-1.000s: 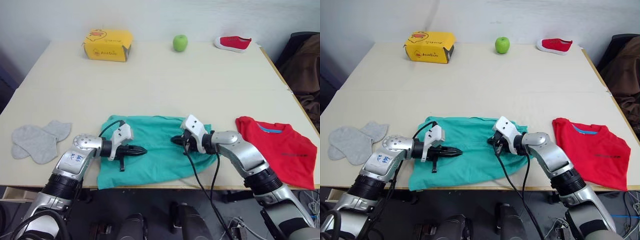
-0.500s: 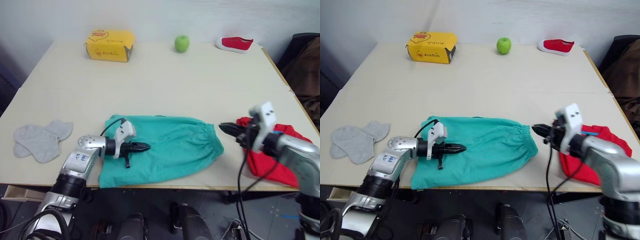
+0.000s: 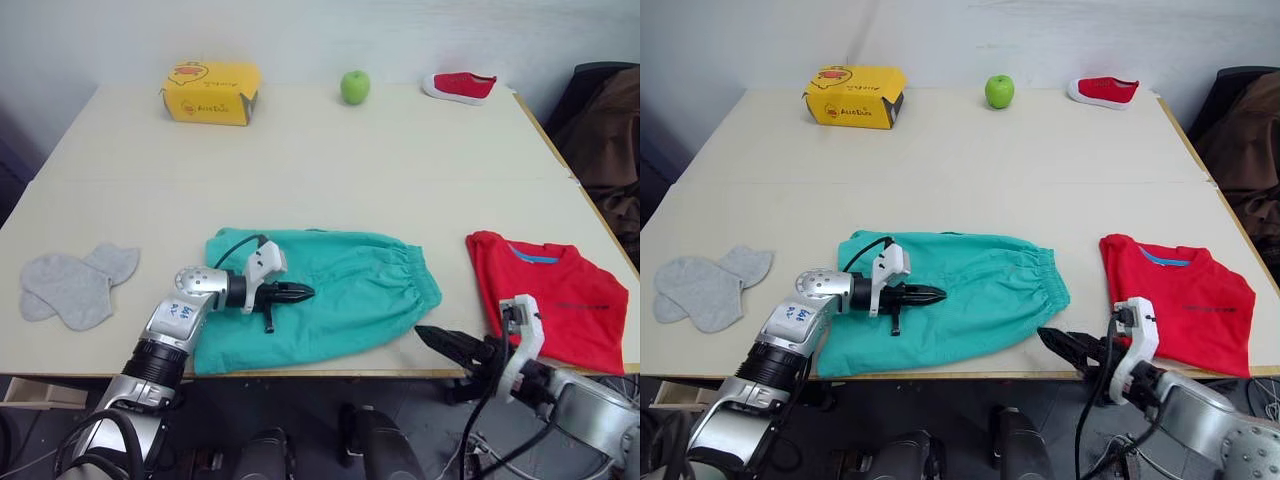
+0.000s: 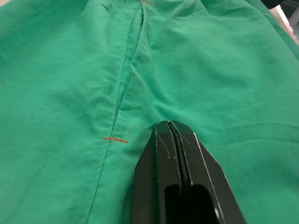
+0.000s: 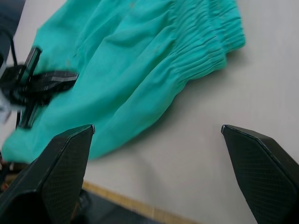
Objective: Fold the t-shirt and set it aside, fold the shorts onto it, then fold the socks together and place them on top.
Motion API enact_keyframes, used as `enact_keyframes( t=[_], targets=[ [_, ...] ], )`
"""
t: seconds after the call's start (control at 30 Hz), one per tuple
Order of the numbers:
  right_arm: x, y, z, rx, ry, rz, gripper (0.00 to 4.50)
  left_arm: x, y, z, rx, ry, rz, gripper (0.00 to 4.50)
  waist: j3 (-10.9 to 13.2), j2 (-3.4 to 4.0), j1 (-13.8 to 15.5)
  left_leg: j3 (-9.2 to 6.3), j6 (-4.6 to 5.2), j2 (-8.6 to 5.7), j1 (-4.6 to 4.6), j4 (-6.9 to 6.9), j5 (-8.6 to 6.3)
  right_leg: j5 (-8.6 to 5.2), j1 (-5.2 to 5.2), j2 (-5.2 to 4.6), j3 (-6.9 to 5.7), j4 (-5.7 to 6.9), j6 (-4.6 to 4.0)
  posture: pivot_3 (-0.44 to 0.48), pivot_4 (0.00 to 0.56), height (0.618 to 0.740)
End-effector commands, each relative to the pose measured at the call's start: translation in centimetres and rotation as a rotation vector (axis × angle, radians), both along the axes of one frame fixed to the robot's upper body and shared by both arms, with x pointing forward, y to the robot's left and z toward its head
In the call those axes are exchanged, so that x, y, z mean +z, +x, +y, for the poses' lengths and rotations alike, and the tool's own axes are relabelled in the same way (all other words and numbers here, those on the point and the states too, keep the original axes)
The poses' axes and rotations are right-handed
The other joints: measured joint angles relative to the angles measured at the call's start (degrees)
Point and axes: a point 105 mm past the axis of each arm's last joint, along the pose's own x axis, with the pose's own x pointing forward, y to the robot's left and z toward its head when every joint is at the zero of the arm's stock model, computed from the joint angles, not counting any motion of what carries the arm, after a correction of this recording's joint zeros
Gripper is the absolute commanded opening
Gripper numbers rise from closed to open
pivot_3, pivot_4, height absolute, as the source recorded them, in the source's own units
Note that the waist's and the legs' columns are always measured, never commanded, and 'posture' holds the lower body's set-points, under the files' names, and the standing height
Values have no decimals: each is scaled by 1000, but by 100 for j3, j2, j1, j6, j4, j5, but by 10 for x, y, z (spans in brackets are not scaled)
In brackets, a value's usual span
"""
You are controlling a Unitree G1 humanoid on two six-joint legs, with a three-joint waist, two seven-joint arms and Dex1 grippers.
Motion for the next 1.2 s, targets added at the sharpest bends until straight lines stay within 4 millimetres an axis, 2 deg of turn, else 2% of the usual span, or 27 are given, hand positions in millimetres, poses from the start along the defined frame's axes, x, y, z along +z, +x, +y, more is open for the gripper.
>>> enact_keyframes(
  t=[0.03, 0.2, 0.3, 0.47, 0.57, 0.6, 0.63, 0.77, 0.9, 0.97, 1.03, 1.2],
  targets=[
    [-1, 19, 3, -57, 84, 26, 4463, 3, 0, -1, -13, 5, -25, 0, -2, -3, -7, 1, 0, 0, 1, 0, 0, 0, 2, 0, 0, -1, 0, 0, 150, 740],
    [1, 50, 15, -74, 154, 34, 4463, 3, 1, 1, -7, 22, -38, 0, -3, -4, -2, 1, 3, 0, 0, 1, 1, 0, 2, 1, 0, 0, 0, 0, 150, 740],
    [2, 56, 24, -27, 112, 20, 3555, 0, 2, 3, -4, 41, -42, 0, -3, -5, -1, 1, 3, 0, -2, 1, 1, 0, 1, 1, -1, -2, 1, 0, 150, 740],
    [17, 61, 29, 28, 45, -99, 1691, -4, 6, 7, 36, 61, -40, 0, -3, -4, 4, 0, 4, 1, -5, -2, 0, 0, -1, 1, -3, -6, 2, 0, 150, 740],
    [33, 61, 34, 73, 16, -199, 633, -8, 8, 10, 61, 78, -38, 0, -3, -4, 10, 0, 7, 1, -4, -2, -1, 0, 0, 1, -3, -6, 3, 0, 150, 740],
    [46, 59, 42, 139, 5, -263, 238, -10, 10, 12, 77, 82, -36, 0, -3, -4, 6, 0, 7, 1, -4, -2, -1, -1, 0, 1, -3, -7, 3, 0, 150, 740],
    [54, 57, 48, 187, -2, -307, 39, -11, 12, 13, 88, 85, -34, 0, -3, -4, 4, 0, 7, 1, -4, -2, -1, -1, 0, 1, -3, -6, 3, 0, 150, 740],
    [90, 49, 90, 472, -47, -490, 39, -11, 16, 15, 118, 80, -34, 0, -3, -4, -18, 0, 7, 2, 1, -2, -1, 0, 1, 5, -2, -4, 4, 0, 150, 740],
    [109, 50, 139, 721, -77, -575, 39, -8, 21, 16, 162, 67, -45, 0, -3, -4, 5, -8, 5, 5, -2, -3, 0, 0, -2, 6, -11, -4, 2, 0, 150, 740],
    [105, 52, 165, 824, -128, -579, 39, -4, 23, 19, 188, 60, -54, 0, -3, -4, -27, -5, 4, 4, -2, 0, 0, 0, -2, 4, -10, -3, 1, 0, 150, 740],
    [99, 53, 182, 896, -153, -578, 39, 4, 26, 25, 226, 51, -71, 0, -3, -4, -28, -9, 3, 5, -2, 0, 1, -1, -5, 3, -14, 0, -2, 0, 150, 740],
    [87, 58, 212, 1000, -194, -615, 39, 61, 22, 52, 355, -91, -90, 0, -2, -4, -48, -13, -31, 9, -27, 0, 18, -3, -14, 3, -24, 5, -4, 0, 150, 740]
  ],
)
